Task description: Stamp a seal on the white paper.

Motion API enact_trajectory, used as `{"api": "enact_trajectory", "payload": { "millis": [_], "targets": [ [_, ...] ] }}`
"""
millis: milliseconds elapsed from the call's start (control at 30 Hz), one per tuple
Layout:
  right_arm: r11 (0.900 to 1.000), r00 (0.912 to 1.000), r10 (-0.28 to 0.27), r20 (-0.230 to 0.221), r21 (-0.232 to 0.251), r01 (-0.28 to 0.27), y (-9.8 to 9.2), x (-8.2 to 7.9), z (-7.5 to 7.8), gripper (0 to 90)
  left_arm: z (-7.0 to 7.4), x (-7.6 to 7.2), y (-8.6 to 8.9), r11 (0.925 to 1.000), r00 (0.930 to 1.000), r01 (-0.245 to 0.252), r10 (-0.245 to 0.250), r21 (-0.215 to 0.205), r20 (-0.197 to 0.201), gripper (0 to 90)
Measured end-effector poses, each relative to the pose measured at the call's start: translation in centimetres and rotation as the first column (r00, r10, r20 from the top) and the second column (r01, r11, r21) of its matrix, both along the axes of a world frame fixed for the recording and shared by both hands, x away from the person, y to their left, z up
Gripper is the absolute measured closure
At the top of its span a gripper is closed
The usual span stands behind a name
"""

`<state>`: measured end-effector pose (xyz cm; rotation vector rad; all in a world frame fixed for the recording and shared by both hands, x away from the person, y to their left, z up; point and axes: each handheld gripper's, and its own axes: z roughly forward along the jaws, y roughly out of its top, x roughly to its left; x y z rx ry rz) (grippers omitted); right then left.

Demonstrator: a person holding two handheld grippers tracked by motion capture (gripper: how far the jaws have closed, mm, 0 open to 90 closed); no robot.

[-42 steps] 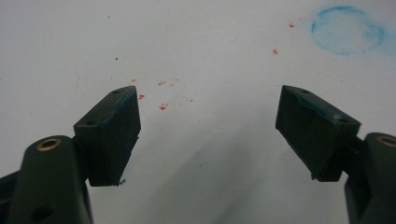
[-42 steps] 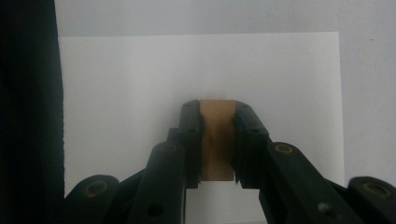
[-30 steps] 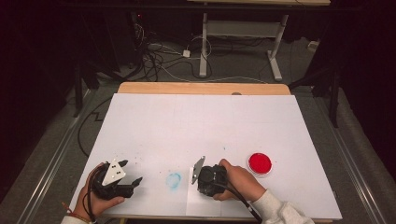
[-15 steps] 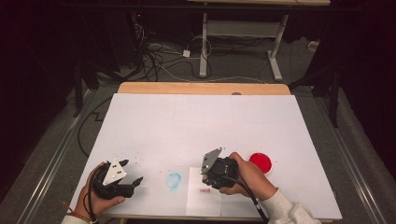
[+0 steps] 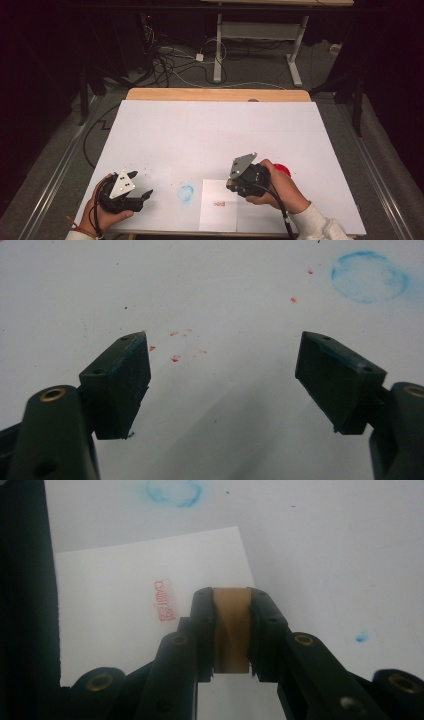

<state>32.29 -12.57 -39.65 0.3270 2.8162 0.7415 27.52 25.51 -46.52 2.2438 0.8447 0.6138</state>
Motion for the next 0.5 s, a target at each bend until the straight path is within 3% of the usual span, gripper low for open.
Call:
{"api": "enact_trajectory", "payload": {
  "millis": [167,500],
  "targets": [
    [0.999,0.9990,-0.030,0.034,0.025,0.029,-1.3,0.0,0.4,76.2,0.0,0.0,0.0,1.0000,1.0000,0.000,0.000,-0.001,-0.002,21.4],
    [0.993,0.9947,-0.091,0.049,0.076,0.087,-3.5,0.2,0.9,76.2,-0.3,0.3,0.2,0.9999,0.9999,-0.001,0.001,-0.012,-0.012,21.4]
  ]
}}
